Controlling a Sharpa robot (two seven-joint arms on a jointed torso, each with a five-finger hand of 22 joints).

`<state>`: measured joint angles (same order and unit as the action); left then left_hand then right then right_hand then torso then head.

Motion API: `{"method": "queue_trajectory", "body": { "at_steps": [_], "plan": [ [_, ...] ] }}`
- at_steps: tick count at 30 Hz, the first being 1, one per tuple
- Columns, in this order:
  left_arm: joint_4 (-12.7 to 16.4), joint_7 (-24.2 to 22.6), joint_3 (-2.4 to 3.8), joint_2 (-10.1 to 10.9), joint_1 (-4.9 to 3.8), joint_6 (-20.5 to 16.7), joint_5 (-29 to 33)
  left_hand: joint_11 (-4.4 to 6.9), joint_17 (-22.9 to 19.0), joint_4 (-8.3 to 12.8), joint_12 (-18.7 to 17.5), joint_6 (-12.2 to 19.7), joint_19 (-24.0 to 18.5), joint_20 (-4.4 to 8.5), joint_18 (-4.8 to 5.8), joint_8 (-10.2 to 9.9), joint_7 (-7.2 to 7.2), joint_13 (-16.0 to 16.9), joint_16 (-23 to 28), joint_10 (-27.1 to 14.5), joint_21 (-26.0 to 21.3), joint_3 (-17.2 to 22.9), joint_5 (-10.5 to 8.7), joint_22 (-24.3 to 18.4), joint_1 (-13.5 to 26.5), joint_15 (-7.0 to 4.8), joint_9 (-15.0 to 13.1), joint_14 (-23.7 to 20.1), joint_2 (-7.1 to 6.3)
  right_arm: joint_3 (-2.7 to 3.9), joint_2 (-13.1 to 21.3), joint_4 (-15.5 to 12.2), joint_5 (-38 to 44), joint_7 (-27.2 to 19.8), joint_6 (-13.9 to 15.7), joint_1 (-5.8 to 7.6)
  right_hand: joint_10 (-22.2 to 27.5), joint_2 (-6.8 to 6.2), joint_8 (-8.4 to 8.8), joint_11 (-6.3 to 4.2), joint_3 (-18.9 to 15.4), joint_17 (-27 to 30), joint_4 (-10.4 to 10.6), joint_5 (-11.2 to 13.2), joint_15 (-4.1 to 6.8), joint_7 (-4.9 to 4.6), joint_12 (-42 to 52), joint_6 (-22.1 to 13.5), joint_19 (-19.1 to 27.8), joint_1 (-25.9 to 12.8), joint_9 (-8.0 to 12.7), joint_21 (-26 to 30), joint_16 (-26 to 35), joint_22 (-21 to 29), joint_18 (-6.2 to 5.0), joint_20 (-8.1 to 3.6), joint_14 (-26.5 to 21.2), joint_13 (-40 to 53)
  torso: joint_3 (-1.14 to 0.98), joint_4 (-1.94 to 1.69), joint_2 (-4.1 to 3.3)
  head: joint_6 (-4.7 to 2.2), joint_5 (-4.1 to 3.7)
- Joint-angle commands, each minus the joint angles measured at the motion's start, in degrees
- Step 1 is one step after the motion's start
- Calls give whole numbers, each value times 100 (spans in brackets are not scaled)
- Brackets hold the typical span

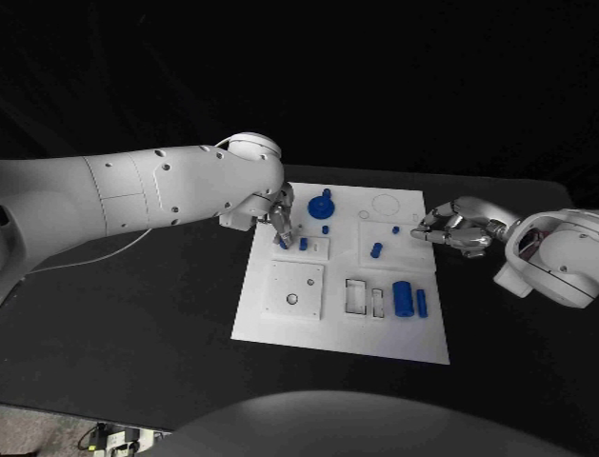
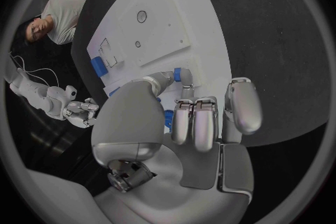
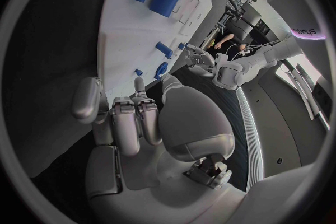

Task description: Assemble the parts on the task board

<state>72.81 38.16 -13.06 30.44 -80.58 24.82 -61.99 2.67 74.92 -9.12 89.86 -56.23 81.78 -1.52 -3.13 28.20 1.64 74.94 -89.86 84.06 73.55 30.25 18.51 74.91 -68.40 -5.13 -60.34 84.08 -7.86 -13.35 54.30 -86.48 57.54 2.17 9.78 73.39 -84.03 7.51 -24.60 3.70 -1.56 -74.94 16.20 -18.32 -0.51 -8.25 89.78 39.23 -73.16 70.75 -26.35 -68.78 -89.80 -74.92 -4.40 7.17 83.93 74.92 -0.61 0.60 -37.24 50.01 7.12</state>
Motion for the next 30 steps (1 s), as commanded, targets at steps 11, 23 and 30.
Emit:
{"method": "queue_trajectory", "body": {
  "at_steps": [11, 23, 30],
  "plan": [
    [-33, 9, 1, -69, 1, -105, -152, 41, 1508, 289, 14, -56, 15, 33, -41, -47, -93, 1506, -14, 594, -8, 327, 1, 1036, -10, -23, 13, 592, 54, 0, -6, -8, 51, -10, -85, -5, -597, 11, 28, 5, 20, -1490, -9, -24, -33, 9, 22, -47, 44, 47, 10, 29, 2, -765, -105, 10, 584, 1508, 1, -2, -2, -1, 9],
    [-98, 22, 0, -99, 10, 4, -154, 40, 1508, 290, 14, -55, 15, 33, -41, -50, -92, 1506, -14, 594, -9, 330, 2, 1036, -8, -22, 15, 592, 56, 0, -13, -3, 51, -10, -92, -6, -597, 9, 28, 6, 20, -1490, -8, -24, -34, 8, 22, -47, 44, 50, 10, 31, 1, -765, -105, 10, 585, 1508, -1, -2, -1, -1, 3],
    [-130, 26, -1, -115, 14, 21, -174, 40, 1508, 292, 14, -55, 11, 33, -43, -52, -92, 1506, -14, 594, -18, 333, 3, 1033, -8, -22, 16, 592, 56, 0, -17, -3, 51, -14, -88, -6, -597, 8, 28, 6, 20, -1490, -8, -23, -34, 8, 22, -46, 45, 51, 10, 33, 2, -765, -105, 10, 584, 1508, 1, -3, -1, -1, 2]
  ]
}}
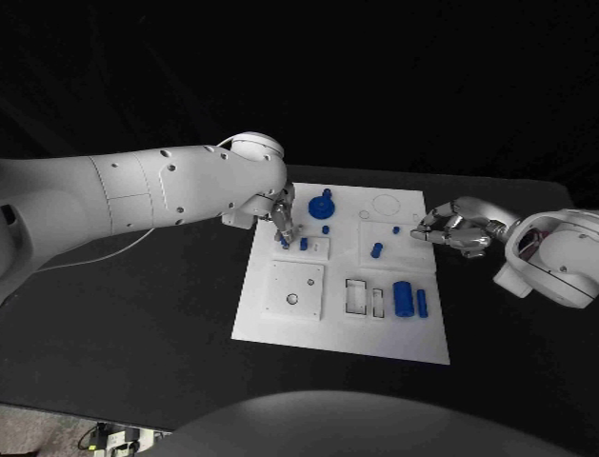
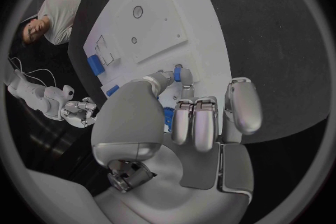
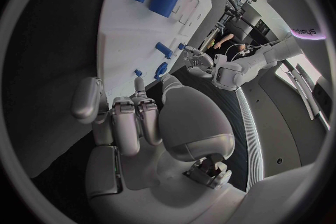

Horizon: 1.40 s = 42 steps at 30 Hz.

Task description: Assemble the parts on the task board

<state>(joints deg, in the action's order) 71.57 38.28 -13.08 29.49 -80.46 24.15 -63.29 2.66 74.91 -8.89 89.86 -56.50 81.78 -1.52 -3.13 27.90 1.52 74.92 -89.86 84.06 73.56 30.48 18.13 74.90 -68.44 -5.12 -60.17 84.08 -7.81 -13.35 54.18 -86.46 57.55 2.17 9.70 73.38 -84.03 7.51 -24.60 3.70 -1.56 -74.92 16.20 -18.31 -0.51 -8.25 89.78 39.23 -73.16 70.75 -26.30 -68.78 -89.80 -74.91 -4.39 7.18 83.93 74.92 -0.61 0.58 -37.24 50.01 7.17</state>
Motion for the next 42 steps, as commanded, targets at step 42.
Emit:
{"method": "queue_trajectory", "body": {
  "at_steps": [42],
  "plan": [
    [-52, -19, -3, -6, 94, -79, 33, 23, 1509, 274, 14, 18, -32, 22, -58, -87, -60, 1508, -14, 594, -103, 348, 38, 1012, 45, -7, 30, 592, 63, 0, 27, -33, 51, -7, -95, -5, -597, 8, 28, 6, 20, -1492, -8, -24, -34, 8, 22, -46, 45, 51, 5, 33, 2, -767, -105, 10, 584, 1508, -1, 1, 0, -1, -6]
  ]
}}
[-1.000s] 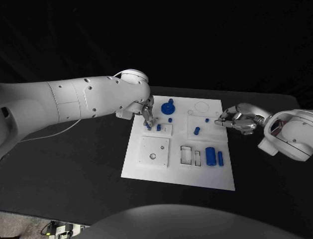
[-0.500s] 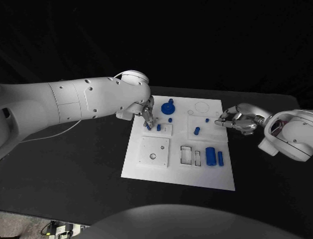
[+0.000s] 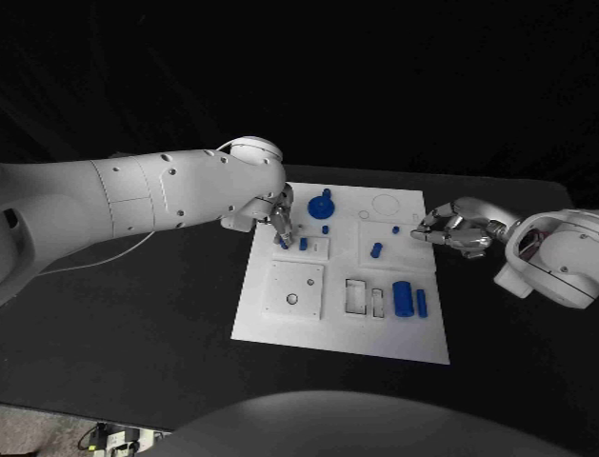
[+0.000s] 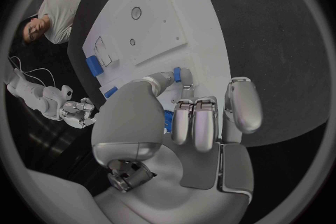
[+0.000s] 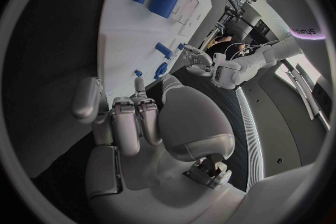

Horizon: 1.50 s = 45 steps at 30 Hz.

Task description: Assemble the parts on the task board

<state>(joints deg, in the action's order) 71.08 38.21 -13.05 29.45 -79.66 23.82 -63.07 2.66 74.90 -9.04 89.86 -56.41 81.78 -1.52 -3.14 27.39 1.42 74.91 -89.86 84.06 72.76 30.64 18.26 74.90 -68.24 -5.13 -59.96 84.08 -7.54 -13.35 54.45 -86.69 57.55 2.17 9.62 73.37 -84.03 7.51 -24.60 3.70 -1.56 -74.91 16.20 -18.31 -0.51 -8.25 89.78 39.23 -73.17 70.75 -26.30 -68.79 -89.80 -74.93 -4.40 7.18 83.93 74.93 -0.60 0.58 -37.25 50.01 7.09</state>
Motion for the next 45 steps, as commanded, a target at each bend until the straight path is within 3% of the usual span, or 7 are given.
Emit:
{"method": "queue_trajectory", "body": {
  "at_steps": [1, 6, 12, 25, 37, 42, 45],
  "plan": [
    [-4, -14, -6, -3, 15, -49, 11, 23, 1510, 290, 14, 9, -32, 22, -58, -37, -51, 1509, -14, 594, -23, 332, 26, 1012, 25, -7, 9, 592, 36, -1, 0, -9, 50, -7, -88, -4, -597, 8, 28, 6, 20, -1493, -8, -24, -34, 8, 22, -46, 46, 51, 6, 34, 2, -764, -105, 10, 584, 1507, -1, 1, 3, -1, 2],
    [-9, -13, -7, -12, 21, -33, 16, 11, 1510, 276, 14, 17, -40, 13, -58, -78, -39, 1509, -14, 594, -36, 310, -29, 1010, 84, 3, 34, 592, 31, -1, 3, -10, 50, -8, -89, -4, -597, 5, 27, 8, 19, -1492, -3, -22, -35, 6, 22, -43, 48, 53, 7, 42, 3, -763, -105, 10, 584, 1507, -3, 1, 4, -1, 1],
    [-25, 4, -9, -21, 43, 79, 0, -5, 1510, 102, 14, -26, -59, -12, -64, -242, -32, 1509, -14, 594, -84, -59, -394, 1000, 326, 25, 150, 592, 83, -1, 11, -14, 50, -8, -89, -4, -597, 5, 27, 8, 19, -1492, -3, -22, -35, 6, 22, -43, 48, 53, 7, 42, 3, -763, -105, 10, 584, 1507, -2, 3, 1, -1, -6],
    [-77, 18, -10, -25, 78, 172, -143, -60, 1510, -248, -21, -98, -127, -56, -92, -569, 28, 1471, -14, 563, -262, -875, -977, 962, 576, 71, 333, 592, 240, -1, 20, -18, 50, -2, -100, -4, -597, 5, 26, 9, 20, -1493, -1, -21, -36, 6, 22, -40, 46, 54, 7, 41, 2, -764, -105, 11, 585, 1507, -1, -1, 3, -1, -2],
    [-102, 19, -10, -18, 83, 190, -176, -94, 1510, -377, -70, -75, -179, -81, -113, -697, 66, 1418, -14, 520, -390, -1195, -1200, 934, 592, 98, 369, 592, 288, -1, 12, -10, 50, 4, -119, -5, -597, 5, 25, 8, 20, -1495, -1, -22, -36, 6, 22, -39, 45, 55, 7, 41, -1, -764, -105, 11, 587, 1507, -3, 1, 2, -1, 6],
    [-73, 10, -10, 29, 84, 227, -192, -202, 1510, -674, -126, 328, -250, -145, -131, -880, 209, 1360, -14, 466, -550, -1624, -1526, 898, 872, 174, 358, 592, 209, -1, 13, -7, 50, 8, -123, -5, -597, 5, 25, 8, 20, -1495, -1, -22, -36, 6, 22, -39, 45, 55, 7, 41, -1, -764, -105, 11, 587, 1507, -1, 3, 1, -1, 0],
    [4, -9, -7, 100, 83, 256, -179, -227, 1510, -772, -159, 671, -296, -163, -150, -979, 284, 1325, -14, 433, -641, -1981, -1553, 877, 1135, 206, 319, 592, 71, -1, 14, -2, 50, 8, -120, -5, -597, 5, 25, 8, 20, -1495, -1, -22, -36, 6, 22, -39, 45, 55, 7, 41, -1, -764, -105, 11, 587, 1507, -1, 2, 3, -1, -8]
  ]
}}
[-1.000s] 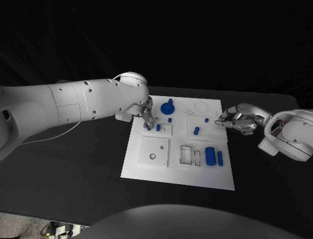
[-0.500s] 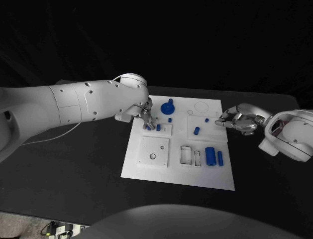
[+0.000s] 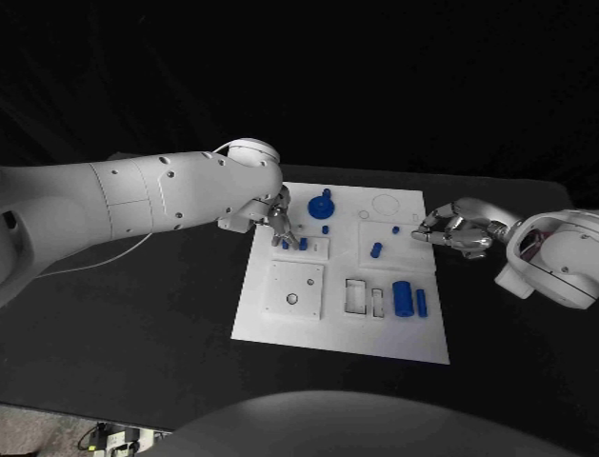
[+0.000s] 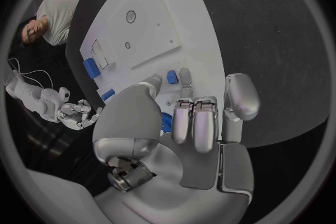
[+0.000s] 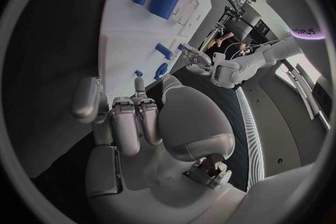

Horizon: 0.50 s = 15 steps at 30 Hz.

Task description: Assemble the parts on the task board

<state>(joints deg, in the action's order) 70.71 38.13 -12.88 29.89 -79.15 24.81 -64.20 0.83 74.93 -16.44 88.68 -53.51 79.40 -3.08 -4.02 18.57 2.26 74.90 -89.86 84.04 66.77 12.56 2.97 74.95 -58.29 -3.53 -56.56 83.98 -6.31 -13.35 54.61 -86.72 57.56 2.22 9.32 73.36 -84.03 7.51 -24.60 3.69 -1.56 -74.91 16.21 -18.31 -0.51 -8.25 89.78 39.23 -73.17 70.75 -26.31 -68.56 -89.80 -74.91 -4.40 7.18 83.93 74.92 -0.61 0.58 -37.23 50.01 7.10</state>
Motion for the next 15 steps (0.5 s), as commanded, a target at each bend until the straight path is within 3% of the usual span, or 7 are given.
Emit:
{"method": "queue_trajectory", "body": {
  "at_steps": [1, 4, 7, 10, 13, 15],
  "plan": [
    [75, -8, -22, 89, 31, 174, -53, -51, 1507, -34, -48, 447, -67, -13, -64, -107, 209, 1319, -14, 427, -60, -258, -26, 870, 183, 50, -37, 602, -69, -1, -1, 2, 49, 3, -88, -4, -597, 5, 25, 9, 20, -1495, -1, -22, -36, 6, 22, -39, 45, 55, 7, 18, -1, -766, -105, 11, 587, 1508, 1, 2, 1, -1, -20],
    [188, -28, -9, 207, 12, 270, 55, -78, 1507, -32, -98, 681, -106, -33, -77, -115, 243, 1268, -14, 375, -136, -550, -25, 853, 114, 75, -123, 602, -95, -1, 2, 5, 49, 3, -83, -4, -597, 5, 25, 9, 20, -1495, -1, -22, -36, 6, 22, -39, 45, 55, 7, 18, -1, -766, -105, 11, 587, 1508, 0, 0, 4, -1, -34],
    [334, -49, 12, 361, -63, 383, 252, -113, 1507, -10, -174, 932, -183, -58, -100, -117, 289, 1191, -14, 295, -283, -743, -21, 819, -167, 107, -186, 602, -86, -1, 11, 7, 49, 2, -75, -4, -597, 4, 25, 8, 22, -1491, -2, -24, -36, 7, 22, -38, 47, 59, 7, 23, 4, -766, -105, 11, 583, 1508, 0, 3, 5, -1, -43],
    [537, -72, 50, 576, -181, 518, 438, -145, 1507, 66, -220, 1156, -231, -83, -111, -111, 324, 1145, -14, 241, -363, -850, -17, 803, -621, 133, -202, 602, -92, -1, 21, 9, 49, -16, -47, -4, -597, 3, 25, 8, 22, -1493, -2, -24, -36, 6, 22, -38, 46, 59, 7, 21, 1, -766, -105, 11, 585, 1508, 0, -3, 3, -1, -60],
    [716, -123, 69, 793, -366, 625, 691, -170, 1470, 100, -301, 1340, -257, -108, -111, -118, 344, 1064, 20, 147, -388, -987, -19, 804, -1054, 161, -170, 566, -130, -1, 29, 9, 49, -47, -11, -4, -597, 1, 25, 8, 20, -1495, -1, -24, -36, 6, 22, -38, 44, 59, 8, 19, -1, -767, -104, 11, 588, 1508, 1, 3, 3, -1, -69],
    [817, -192, 76, 939, -504, 675, 922, -226, 1363, 126, -697, 1536, -283, -141, -100, -135, 396, 686, 120, -300, -369, -1084, -22, 817, -1446, 216, -131, 450, -111, -1, 33, 8, 49, -66, 8, -4, -597, 1, 25, 8, 20, -1496, -1, -24, -36, 6, 22, -38, 44, 59, 8, 19, -2, -767, -104, 11, 589, 1508, 2, -2, 2, -1, -74]
  ]
}}
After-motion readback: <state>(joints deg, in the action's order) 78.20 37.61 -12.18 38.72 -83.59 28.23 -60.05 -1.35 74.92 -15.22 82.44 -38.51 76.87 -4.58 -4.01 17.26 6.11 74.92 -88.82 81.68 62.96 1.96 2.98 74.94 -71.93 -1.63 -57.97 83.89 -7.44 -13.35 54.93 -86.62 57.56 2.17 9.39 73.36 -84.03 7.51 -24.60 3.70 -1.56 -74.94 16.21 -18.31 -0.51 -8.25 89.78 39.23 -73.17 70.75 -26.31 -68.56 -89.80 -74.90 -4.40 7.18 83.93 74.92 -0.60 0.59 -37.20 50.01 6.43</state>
